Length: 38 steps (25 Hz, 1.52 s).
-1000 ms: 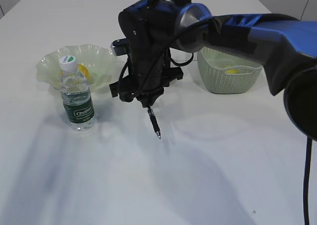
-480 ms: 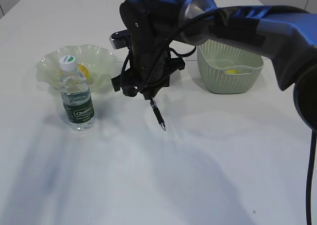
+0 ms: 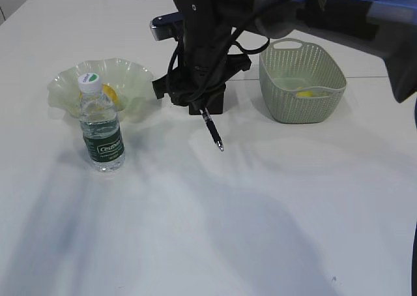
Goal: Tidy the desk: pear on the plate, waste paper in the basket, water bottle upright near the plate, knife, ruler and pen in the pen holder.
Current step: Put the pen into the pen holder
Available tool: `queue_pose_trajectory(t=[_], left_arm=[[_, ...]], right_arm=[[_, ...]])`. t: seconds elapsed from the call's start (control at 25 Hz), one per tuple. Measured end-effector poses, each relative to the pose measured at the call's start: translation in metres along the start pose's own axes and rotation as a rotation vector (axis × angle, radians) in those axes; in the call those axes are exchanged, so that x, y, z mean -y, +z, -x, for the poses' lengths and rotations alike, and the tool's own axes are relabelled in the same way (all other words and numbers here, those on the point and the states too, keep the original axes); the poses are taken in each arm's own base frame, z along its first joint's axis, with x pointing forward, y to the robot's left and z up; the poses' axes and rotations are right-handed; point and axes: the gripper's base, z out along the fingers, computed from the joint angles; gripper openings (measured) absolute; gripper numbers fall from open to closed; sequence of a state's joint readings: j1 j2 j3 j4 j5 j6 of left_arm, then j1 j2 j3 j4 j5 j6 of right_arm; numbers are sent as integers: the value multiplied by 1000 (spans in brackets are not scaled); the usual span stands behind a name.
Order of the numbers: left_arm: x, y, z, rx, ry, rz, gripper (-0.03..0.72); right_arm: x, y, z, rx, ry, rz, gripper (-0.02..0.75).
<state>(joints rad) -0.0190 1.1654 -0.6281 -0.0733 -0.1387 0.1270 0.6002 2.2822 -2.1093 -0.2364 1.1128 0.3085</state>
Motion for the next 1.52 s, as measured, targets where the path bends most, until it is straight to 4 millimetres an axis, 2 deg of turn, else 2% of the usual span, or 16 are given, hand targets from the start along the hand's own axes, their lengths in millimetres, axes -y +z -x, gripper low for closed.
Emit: queue_pose_trajectory(t=[0.32, 0.56, 0.88, 1.2, 1.52], left_arm=[[0, 0, 0, 0, 0, 0, 341], [0, 0, 0, 0, 0, 0, 341], [0, 0, 0, -2, 0, 0, 341], [0, 2, -1, -8, 0, 0, 341], [0, 2, -1, -2, 0, 0, 341]], right_arm=[[14, -1, 3, 9, -8, -5, 71], [35, -12, 12, 66, 4, 40, 71], [48, -12, 21, 142, 3, 83, 71], [62, -13, 35, 286, 12, 92, 71], [67, -17, 48, 435, 18, 99, 70]])
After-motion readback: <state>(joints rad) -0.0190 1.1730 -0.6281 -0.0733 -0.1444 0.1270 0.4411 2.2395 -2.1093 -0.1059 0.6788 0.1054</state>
